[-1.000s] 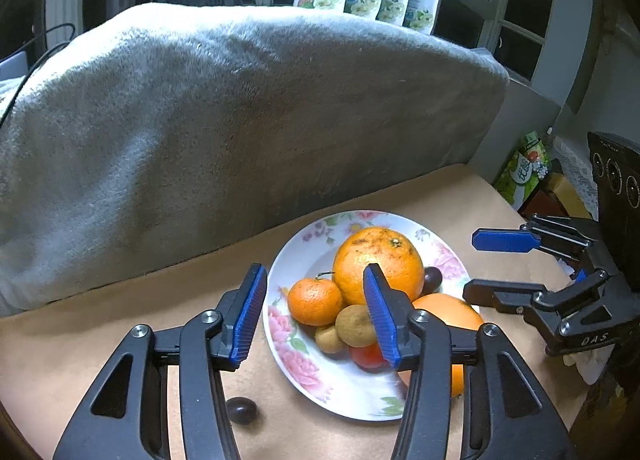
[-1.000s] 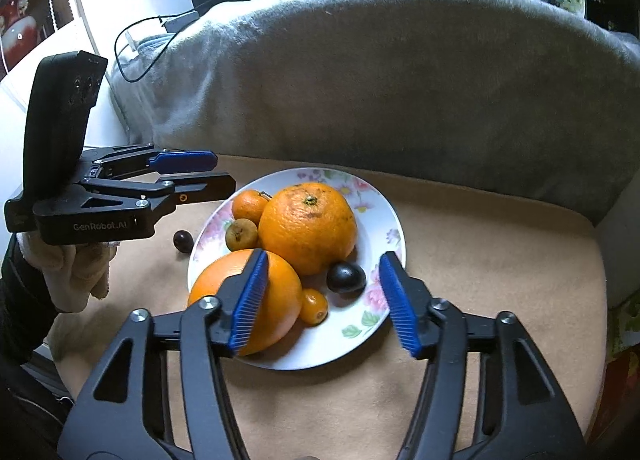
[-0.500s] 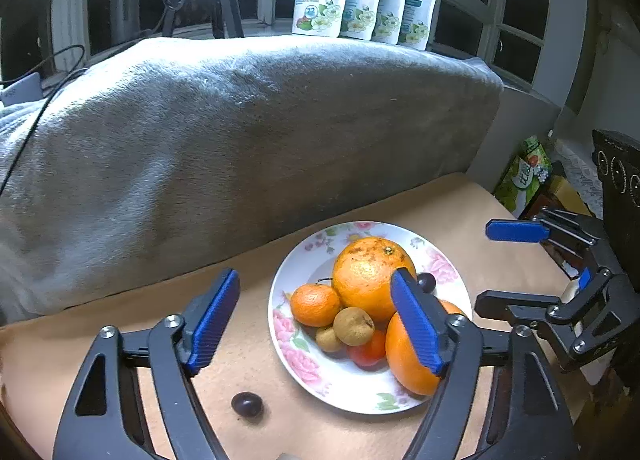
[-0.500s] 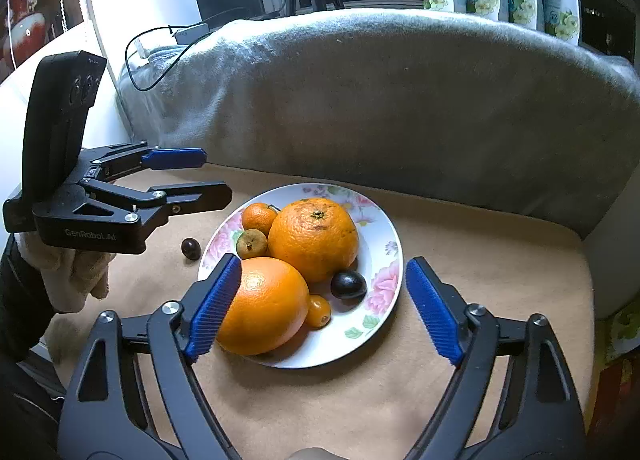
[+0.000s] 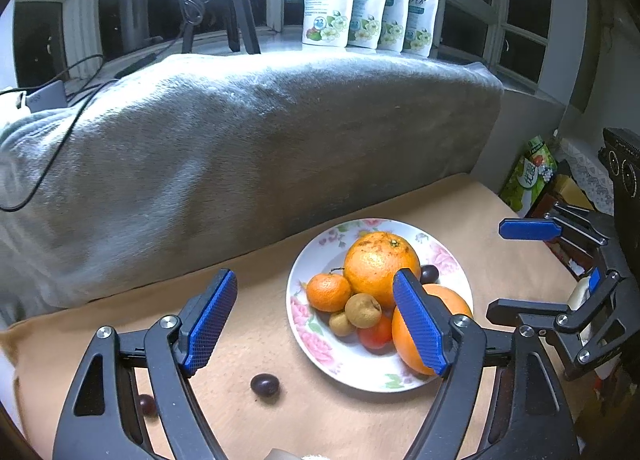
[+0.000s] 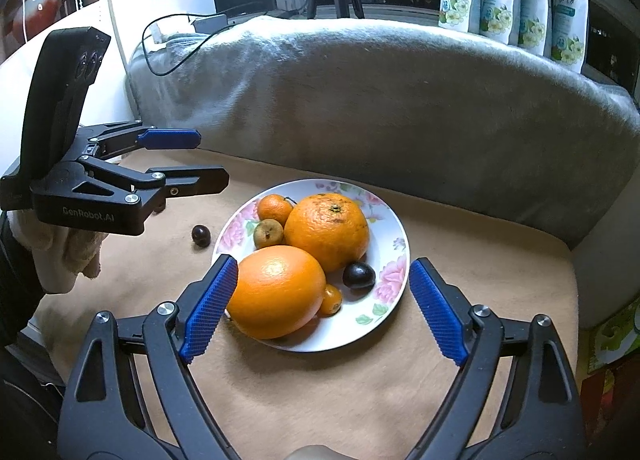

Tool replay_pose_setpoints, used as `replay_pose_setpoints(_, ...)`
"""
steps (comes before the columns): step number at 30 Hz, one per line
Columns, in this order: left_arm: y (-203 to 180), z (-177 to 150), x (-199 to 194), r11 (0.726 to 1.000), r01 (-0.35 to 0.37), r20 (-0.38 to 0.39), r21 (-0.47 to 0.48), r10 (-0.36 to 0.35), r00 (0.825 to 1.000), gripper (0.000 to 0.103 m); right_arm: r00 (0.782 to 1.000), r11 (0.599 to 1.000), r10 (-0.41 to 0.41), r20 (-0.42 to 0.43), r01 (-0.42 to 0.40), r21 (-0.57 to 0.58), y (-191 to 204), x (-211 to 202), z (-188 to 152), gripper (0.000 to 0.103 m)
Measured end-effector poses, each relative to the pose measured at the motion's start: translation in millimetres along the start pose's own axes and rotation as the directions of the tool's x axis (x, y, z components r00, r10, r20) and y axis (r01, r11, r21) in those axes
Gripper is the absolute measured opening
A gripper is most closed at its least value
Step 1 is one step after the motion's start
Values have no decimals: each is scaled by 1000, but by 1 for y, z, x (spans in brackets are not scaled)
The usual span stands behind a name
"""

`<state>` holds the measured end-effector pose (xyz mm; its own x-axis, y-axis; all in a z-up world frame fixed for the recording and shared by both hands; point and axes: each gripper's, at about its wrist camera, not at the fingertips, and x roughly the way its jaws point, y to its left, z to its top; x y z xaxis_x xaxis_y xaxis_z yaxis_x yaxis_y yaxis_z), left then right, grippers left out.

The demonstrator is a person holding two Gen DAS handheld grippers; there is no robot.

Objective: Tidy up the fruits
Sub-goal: 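Lift both grippers off the plate and move toward the two dark plums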

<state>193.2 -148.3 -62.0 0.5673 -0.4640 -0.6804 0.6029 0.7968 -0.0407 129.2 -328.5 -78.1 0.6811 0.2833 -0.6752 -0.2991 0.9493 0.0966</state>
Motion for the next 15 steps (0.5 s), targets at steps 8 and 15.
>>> replay_pose_setpoints(8, 7, -5, -17, 1000, -28, 7, -6, 28, 1000, 80, 1000, 999, -11, 20, 12, -50, 19, -11, 3, 90)
replay_pose_setpoints(15, 19, -16, -23, 998, -66, -24, 2, 66, 998, 80, 998, 990, -19, 59, 27, -138, 41, -14, 8, 90)
